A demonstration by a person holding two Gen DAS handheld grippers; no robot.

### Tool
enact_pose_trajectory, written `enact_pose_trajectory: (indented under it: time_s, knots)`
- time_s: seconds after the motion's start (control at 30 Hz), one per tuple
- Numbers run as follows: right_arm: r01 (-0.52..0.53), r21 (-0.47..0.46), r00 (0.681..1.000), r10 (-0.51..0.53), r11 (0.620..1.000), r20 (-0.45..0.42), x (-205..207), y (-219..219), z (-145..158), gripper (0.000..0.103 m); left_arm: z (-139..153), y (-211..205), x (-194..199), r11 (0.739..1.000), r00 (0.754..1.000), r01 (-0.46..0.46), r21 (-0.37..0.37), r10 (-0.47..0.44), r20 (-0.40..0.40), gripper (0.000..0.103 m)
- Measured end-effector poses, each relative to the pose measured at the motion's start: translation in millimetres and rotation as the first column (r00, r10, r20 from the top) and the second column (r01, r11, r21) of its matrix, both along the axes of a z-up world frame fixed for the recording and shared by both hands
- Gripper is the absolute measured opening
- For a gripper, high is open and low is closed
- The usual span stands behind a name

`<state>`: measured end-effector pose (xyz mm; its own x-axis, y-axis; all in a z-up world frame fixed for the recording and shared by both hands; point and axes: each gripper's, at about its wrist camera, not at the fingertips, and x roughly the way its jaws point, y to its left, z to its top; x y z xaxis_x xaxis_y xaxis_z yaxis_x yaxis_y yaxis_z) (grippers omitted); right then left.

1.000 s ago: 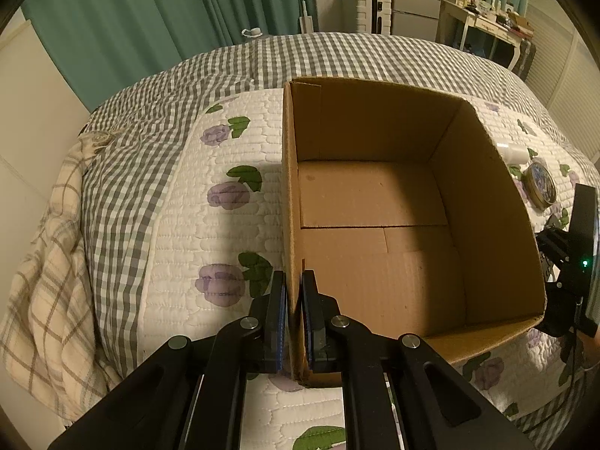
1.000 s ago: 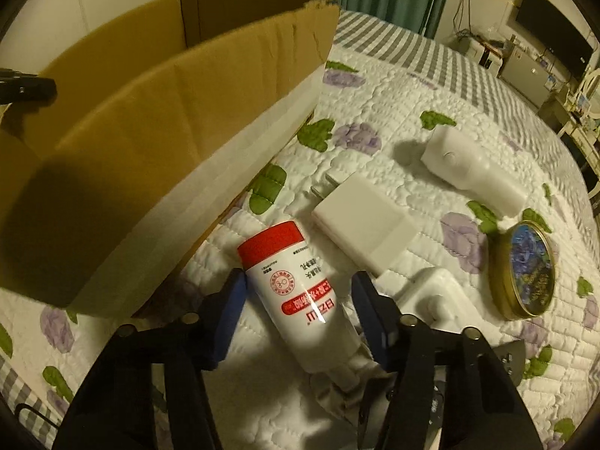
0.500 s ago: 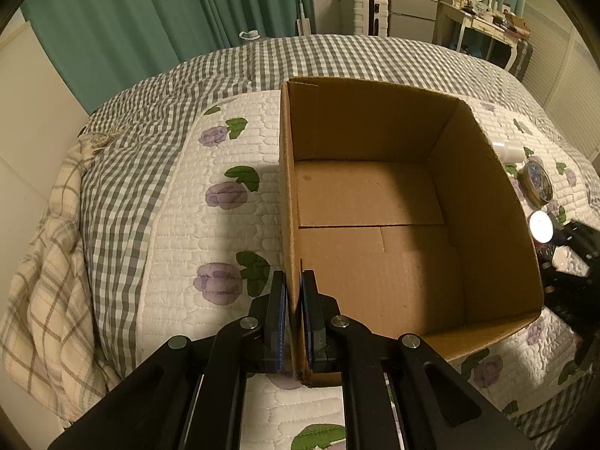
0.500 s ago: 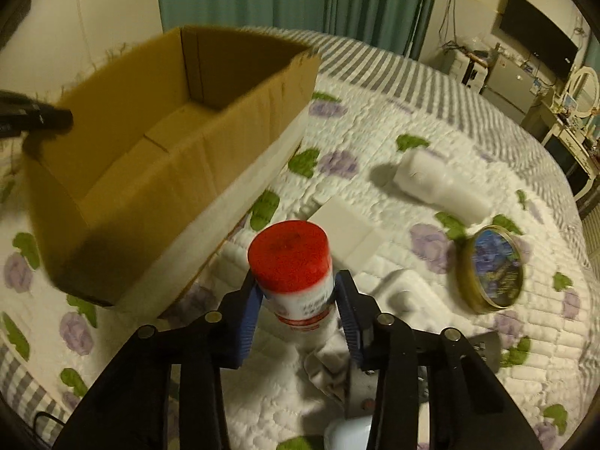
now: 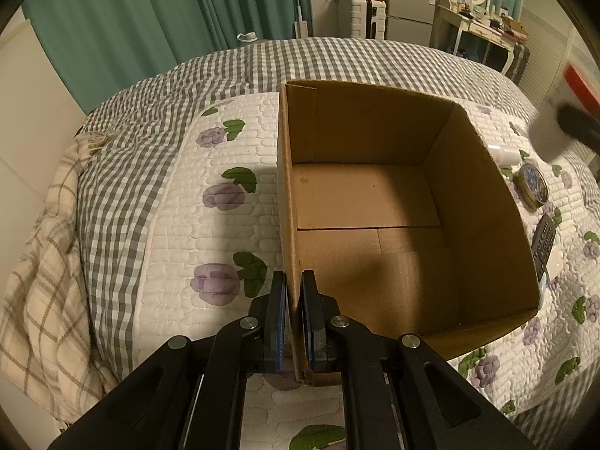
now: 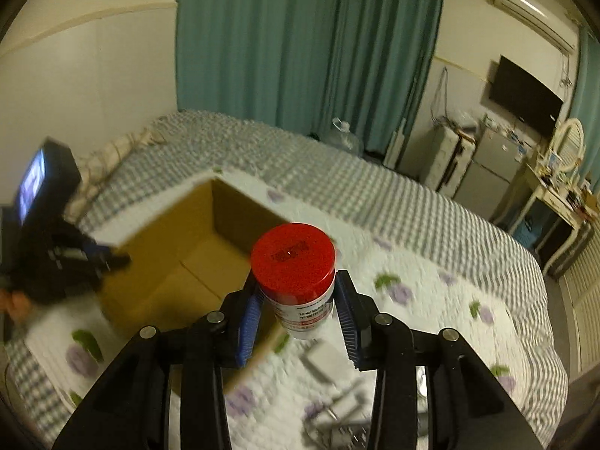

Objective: Organize rigid objects
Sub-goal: 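Carry the pill bottle into the box and open the right tool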

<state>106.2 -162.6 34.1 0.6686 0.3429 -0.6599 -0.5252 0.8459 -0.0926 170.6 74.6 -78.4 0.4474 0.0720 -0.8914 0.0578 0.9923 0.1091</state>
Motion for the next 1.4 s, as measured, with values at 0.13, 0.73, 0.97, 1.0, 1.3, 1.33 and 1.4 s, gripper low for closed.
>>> enact_pose_trajectory:
  time_s: [0.13,0.73,0.97,1.0,1.3,1.33,1.4]
  knots:
    - [-0.038,0.007,0.999,0.038,0.999,-0.015,14,35,-8,0.037,0,1,0,1.000,1.000,0.008,-0.005,-0.008,-0.003,0.008]
    - [-0.125,-0.107,0.961,0.093,0.986,-0.261,32,94,-117,0.037,0,3,0,0.999,1.000,0.021,-0.041,-0.021,-0.002,0.008]
    - [-0.106,-0.093,0.968,0.081,0.990,-0.236,28,93,-111,0.047,1,4,1,0.999,1.000,0.013,-0.034,-0.013,0.001,0.008]
    - [-0.093,-0.094,0.972,0.070,0.991,-0.226,27,91,-107,0.062,1,4,1,0.999,1.000,0.012,-0.035,-0.012,0.000,0.008]
    - [-0.047,-0.025,0.990,0.043,0.999,-0.137,10,47,-46,0.076,2,1,0,1.000,1.000,-0.003,-0.021,0.004,0.001,0.008]
    - [-0.036,-0.023,0.992,0.033,0.999,-0.119,6,38,-38,0.076,2,1,0,1.000,1.000,-0.007,-0.020,0.007,0.002,0.008]
    - [-0.014,-0.019,0.996,0.012,1.000,-0.092,1,22,-23,0.080,2,0,0,1.000,1.000,-0.015,-0.018,0.015,0.003,0.008]
